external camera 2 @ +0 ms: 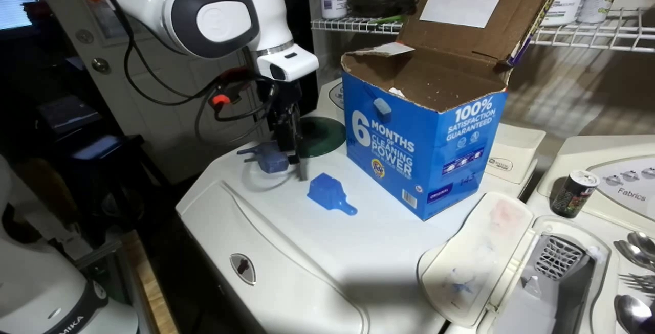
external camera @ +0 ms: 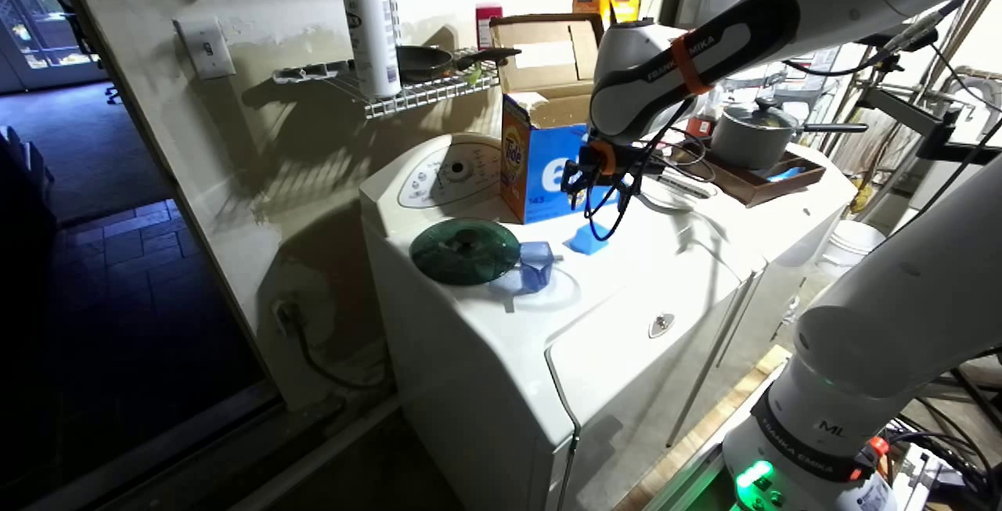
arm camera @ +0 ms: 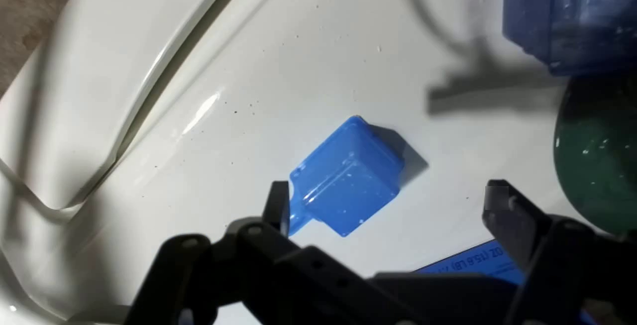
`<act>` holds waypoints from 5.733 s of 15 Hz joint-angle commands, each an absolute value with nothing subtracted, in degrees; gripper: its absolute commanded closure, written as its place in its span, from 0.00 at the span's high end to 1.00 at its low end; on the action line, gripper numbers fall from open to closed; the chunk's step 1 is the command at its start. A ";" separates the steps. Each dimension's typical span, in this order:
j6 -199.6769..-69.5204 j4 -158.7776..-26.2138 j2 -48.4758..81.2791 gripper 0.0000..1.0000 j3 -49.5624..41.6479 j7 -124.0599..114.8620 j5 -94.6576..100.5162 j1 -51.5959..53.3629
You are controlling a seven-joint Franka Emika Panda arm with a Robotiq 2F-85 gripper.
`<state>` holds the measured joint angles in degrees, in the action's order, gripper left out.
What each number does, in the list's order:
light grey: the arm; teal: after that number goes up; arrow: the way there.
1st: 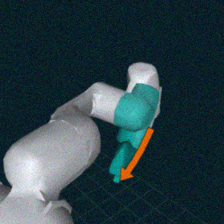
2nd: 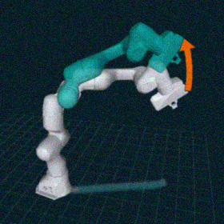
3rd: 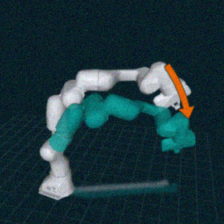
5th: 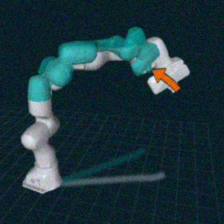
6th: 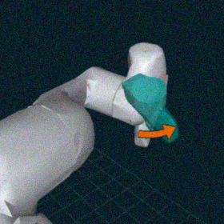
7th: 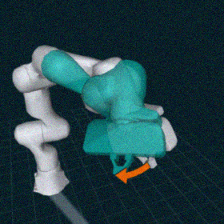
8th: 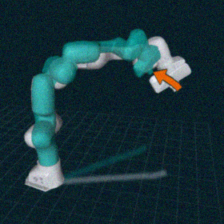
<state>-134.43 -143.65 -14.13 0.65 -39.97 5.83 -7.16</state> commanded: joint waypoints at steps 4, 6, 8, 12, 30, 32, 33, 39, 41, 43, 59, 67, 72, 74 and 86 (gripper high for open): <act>-134.44 -143.69 -14.63 1.00 -4.76 -35.79 1.67 -10.22; -134.68 -143.03 -13.13 1.00 -6.90 -33.13 -1.05 -10.88; -134.73 -142.37 -11.35 1.00 -9.04 -29.11 -5.06 -11.13; -134.26 -140.86 -7.58 1.00 -12.08 -21.06 -14.83 -10.73; -123.61 -125.41 11.32 0.99 -11.26 -15.94 -27.47 -11.63; -122.65 -124.37 12.70 0.91 -11.01 -15.49 -28.14 -11.76; -122.26 -123.99 13.09 0.81 -10.91 -15.77 -28.08 -11.66; -119.83 -122.09 14.35 0.51 -10.72 -16.10 -28.37 -11.79; -119.02 -121.96 14.13 0.54 -10.62 -15.95 -28.44 -11.72; -118.51 -121.90 13.83 0.55 -10.59 -16.07 -28.25 -11.61; -130.68 -130.63 6.27 0.49 -5.74 -2.75 -29.98 -9.04; -130.56 -135.64 1.89 0.48 -4.75 15.09 -40.24 -9.10; -129.92 -138.63 -1.05 0.48 -5.46 21.10 -41.73 -8.86; -129.39 -139.66 -2.28 0.45 -5.77 23.30 -42.13 -8.81; -125.25 -141.29 -6.57 0.48 -8.72 32.82 -45.85 -8.43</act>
<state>-127.02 -140.80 -5.14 -7.44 29.80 -43.12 -9.29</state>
